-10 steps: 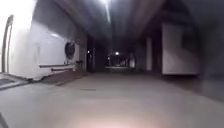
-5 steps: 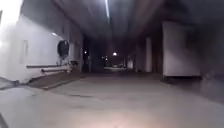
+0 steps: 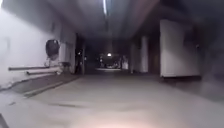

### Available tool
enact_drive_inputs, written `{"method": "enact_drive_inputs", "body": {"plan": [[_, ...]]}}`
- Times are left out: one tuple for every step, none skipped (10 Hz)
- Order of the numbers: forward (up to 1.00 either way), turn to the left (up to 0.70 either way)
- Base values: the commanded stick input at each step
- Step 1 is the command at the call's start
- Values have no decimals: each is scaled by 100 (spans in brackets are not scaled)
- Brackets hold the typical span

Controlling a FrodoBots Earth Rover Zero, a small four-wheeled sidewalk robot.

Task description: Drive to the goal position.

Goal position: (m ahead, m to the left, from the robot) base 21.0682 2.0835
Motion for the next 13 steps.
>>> {"method": "enact_drive_inputs", "body": {"plan": [[93,-4],[93,-4],[93,-4],[93,-4],[93,-4],[93,-4],[93,-4],[92,-4],[92,-4],[92,-4],[92,-4],[92,-4],[92,-4]]}}
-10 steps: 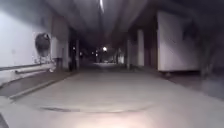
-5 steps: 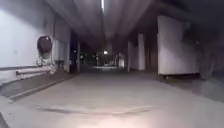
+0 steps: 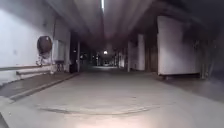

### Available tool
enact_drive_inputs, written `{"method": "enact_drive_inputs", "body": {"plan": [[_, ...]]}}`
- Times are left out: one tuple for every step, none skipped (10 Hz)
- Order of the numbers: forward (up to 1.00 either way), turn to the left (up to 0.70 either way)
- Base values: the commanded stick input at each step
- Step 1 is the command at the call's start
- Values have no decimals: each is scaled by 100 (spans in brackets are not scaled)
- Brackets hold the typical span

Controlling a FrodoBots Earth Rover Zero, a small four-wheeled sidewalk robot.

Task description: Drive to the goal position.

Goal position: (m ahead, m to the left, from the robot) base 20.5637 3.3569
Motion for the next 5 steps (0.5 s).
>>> {"method": "enact_drive_inputs", "body": {"plan": [[92,-4],[92,-4],[100,-4],[100,-4],[100,-4]]}}
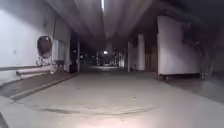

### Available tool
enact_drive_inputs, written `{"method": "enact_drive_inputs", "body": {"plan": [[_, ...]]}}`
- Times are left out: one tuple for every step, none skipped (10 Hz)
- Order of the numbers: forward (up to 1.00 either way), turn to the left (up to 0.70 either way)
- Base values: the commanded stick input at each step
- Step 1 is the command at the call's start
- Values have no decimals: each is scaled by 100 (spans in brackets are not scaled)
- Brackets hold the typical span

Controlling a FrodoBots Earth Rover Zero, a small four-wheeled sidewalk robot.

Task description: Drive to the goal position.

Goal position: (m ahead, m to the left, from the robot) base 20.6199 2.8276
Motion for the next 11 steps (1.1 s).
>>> {"method": "enact_drive_inputs", "body": {"plan": [[100,-4],[100,-4],[100,-4],[100,-4],[100,-4],[100,-4],[100,-4],[100,-4],[100,-4],[100,-4],[100,-4]]}}
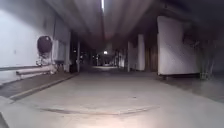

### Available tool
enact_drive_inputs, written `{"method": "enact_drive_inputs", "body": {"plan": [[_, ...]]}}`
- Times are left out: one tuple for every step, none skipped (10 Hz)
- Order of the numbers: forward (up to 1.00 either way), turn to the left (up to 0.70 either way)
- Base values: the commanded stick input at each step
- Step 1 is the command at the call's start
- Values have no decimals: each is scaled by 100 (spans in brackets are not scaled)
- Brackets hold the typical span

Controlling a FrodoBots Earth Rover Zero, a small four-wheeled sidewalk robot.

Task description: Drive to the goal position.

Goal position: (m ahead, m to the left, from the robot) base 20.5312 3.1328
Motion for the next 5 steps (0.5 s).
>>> {"method": "enact_drive_inputs", "body": {"plan": [[100,-4],[100,-4],[96,-4],[83,-4],[15,-9]]}}
